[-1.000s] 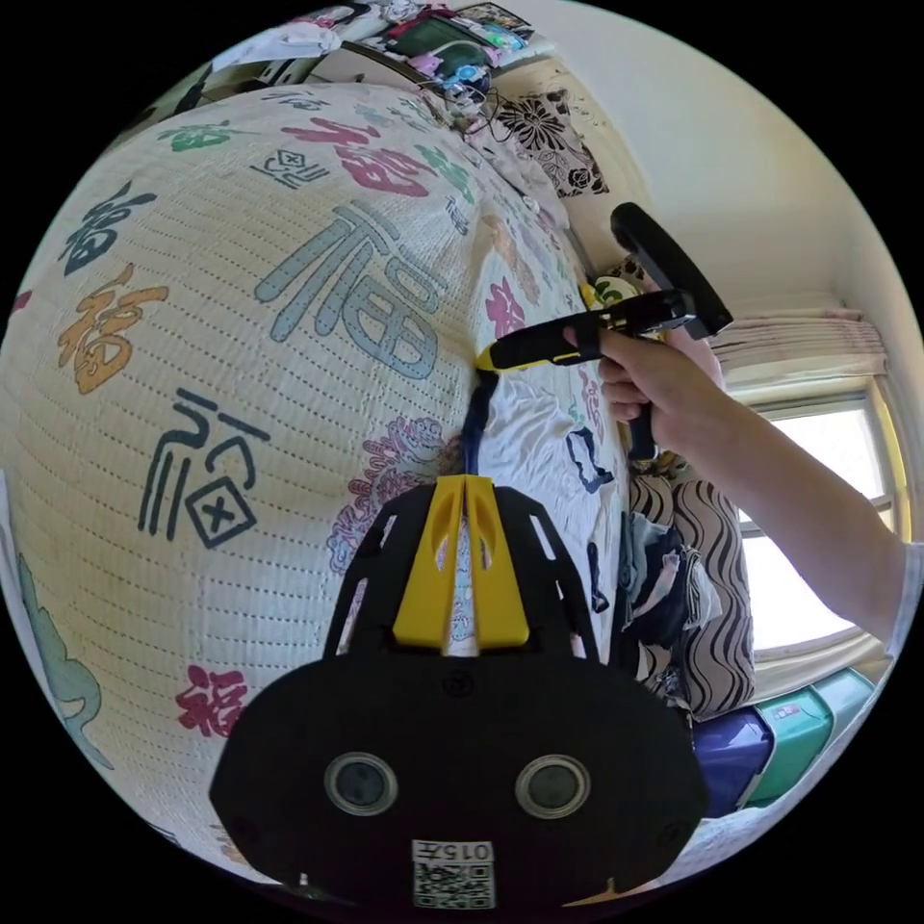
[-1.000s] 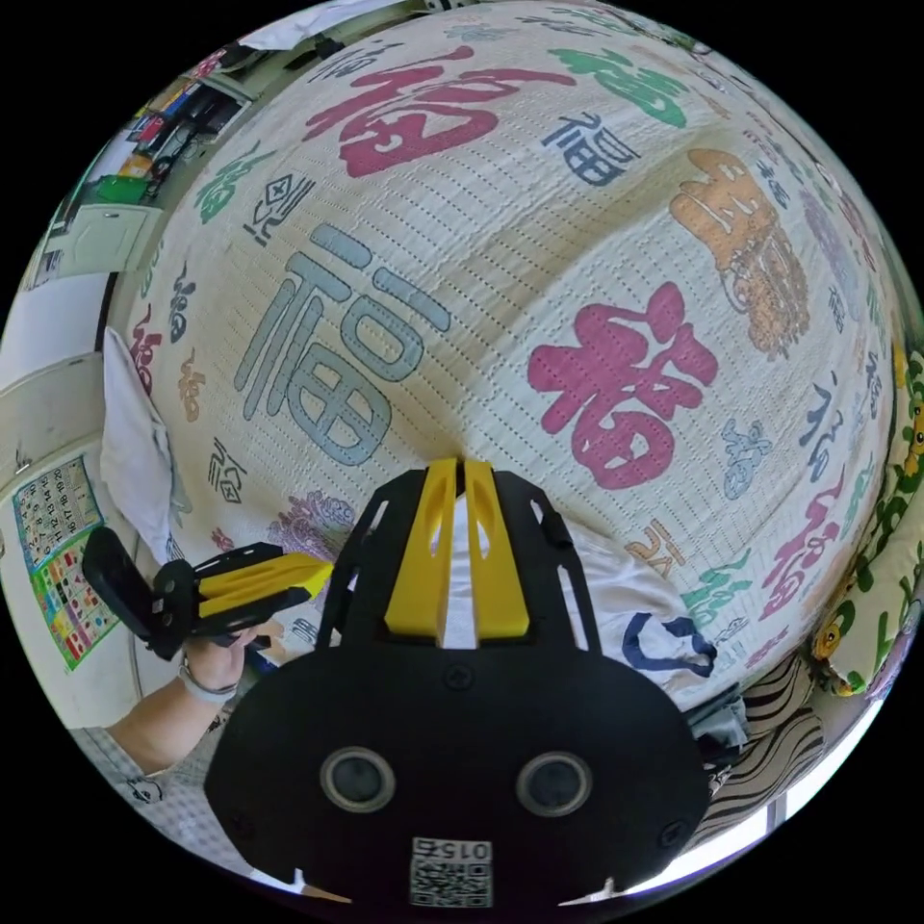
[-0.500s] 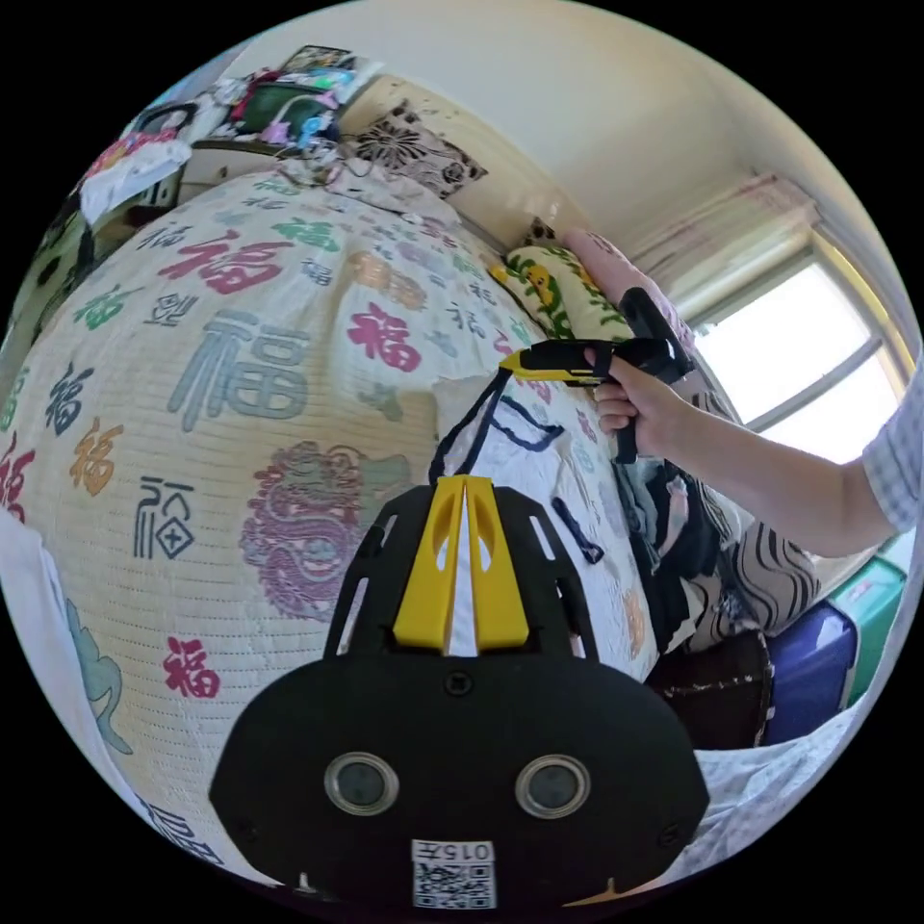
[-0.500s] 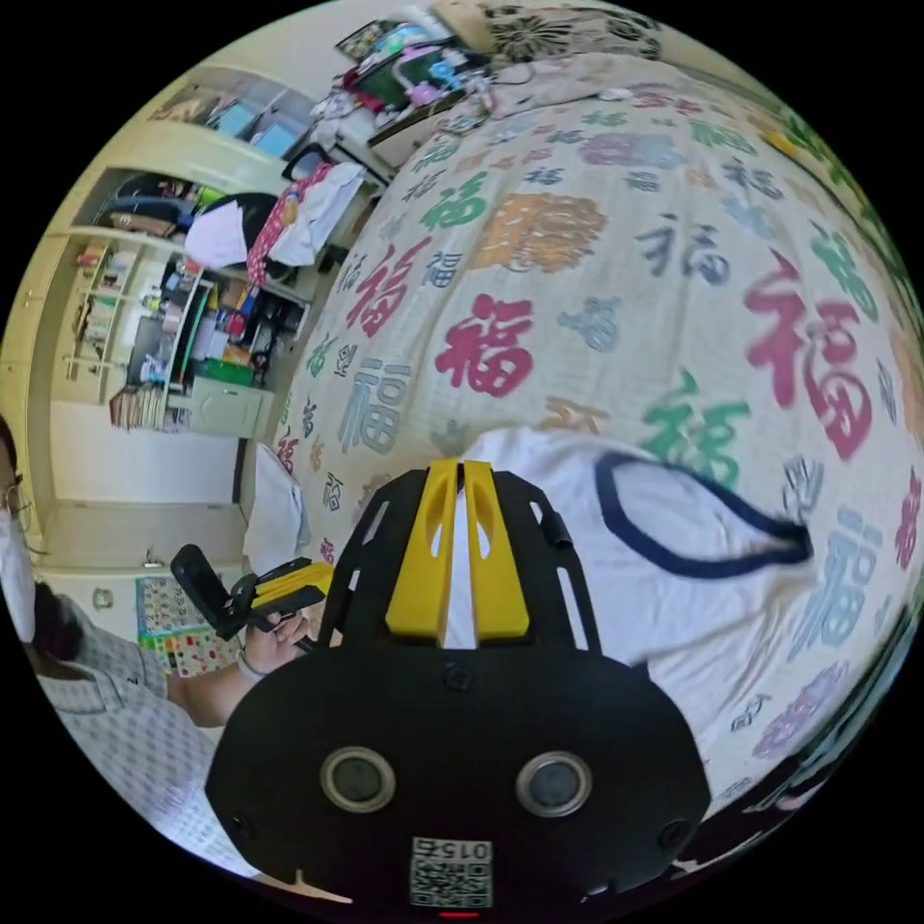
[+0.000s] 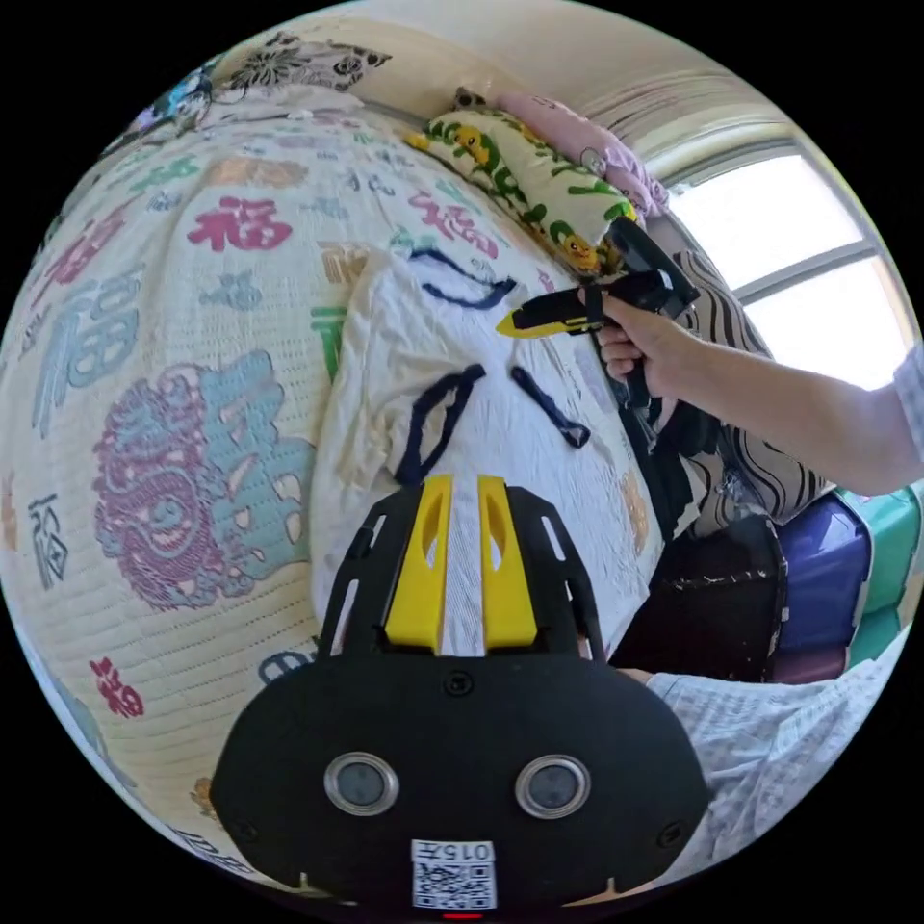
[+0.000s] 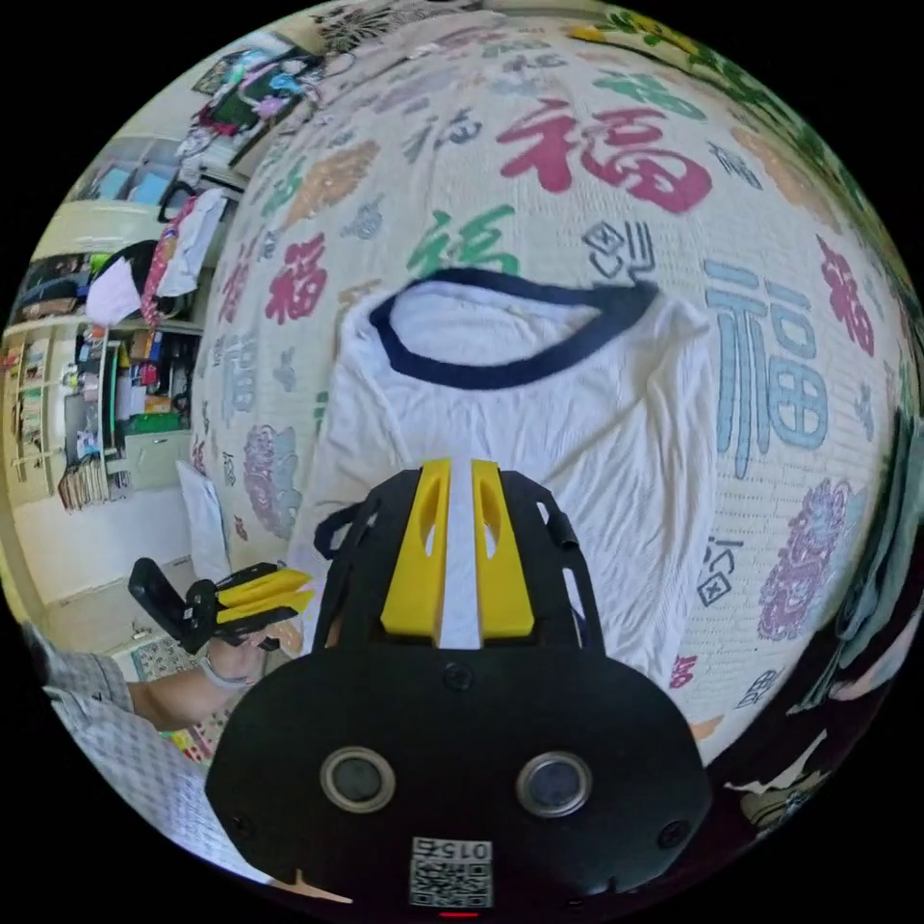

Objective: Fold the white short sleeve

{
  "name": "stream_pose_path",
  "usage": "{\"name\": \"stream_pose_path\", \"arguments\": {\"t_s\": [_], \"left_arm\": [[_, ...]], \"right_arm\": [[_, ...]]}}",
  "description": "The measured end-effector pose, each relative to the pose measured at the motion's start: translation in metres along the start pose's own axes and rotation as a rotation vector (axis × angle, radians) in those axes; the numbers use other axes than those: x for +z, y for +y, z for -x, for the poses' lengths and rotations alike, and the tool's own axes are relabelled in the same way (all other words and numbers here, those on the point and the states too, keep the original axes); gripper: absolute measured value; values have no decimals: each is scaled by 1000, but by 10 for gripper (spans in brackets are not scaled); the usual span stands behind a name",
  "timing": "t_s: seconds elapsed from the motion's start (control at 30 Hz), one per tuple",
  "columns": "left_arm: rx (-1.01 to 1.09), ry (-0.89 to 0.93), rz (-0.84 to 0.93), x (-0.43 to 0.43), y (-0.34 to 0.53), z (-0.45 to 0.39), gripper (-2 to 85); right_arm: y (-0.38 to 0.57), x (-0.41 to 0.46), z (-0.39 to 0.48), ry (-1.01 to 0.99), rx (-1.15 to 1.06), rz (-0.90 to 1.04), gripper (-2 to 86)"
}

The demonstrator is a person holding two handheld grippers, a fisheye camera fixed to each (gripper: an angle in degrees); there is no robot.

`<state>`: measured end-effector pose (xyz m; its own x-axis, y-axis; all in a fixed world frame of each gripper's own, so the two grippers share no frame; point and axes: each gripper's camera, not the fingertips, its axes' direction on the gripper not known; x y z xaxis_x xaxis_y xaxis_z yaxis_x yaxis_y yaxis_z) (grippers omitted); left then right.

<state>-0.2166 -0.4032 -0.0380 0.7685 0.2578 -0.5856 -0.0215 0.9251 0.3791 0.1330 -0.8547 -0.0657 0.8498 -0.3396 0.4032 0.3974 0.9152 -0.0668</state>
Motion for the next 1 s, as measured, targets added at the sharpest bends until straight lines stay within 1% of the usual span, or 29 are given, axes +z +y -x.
{"name": "stream_pose_path", "arguments": {"t_s": [0.03,0.1,0.13,0.2,0.27,0.37,0.53,0.67,0.7,0.77,0.8,0.87,1.0], "left_arm": [[-7,-19,-22,-4,-4,1,52],[-26,-54,-58,-3,-24,5,60],[-24,-58,-45,2,-28,6,61],[0,-80,64,33,-42,6,60],[16,-59,137,52,-46,4,43],[29,-50,122,53,-47,-7,21],[-14,-17,102,53,-41,-16,14],[-43,-39,171,74,-45,-16,28],[-43,-11,187,77,-48,-16,38],[-37,55,191,75,-52,-15,67],[-28,68,192,70,-55,-16,73],[-19,60,164,57,-59,-17,80],[-50,22,46,31,-72,-12,81]], "right_arm": [[-4,1,7,7,-35,8,51],[-18,16,36,34,-175,94,58],[-20,23,42,41,-202,126,60],[-24,50,56,119,-258,242,58],[-23,62,61,184,-279,268,39],[-24,59,57,153,-252,251,1],[-27,45,44,137,-229,230,-8],[-32,61,45,198,-284,344,-1],[-34,63,46,223,-291,362,5],[-40,56,47,221,-269,349,22],[-45,48,47,213,-246,312,39],[-56,34,48,186,-221,253,60],[-89,25,60,143,-224,164,70]]}}
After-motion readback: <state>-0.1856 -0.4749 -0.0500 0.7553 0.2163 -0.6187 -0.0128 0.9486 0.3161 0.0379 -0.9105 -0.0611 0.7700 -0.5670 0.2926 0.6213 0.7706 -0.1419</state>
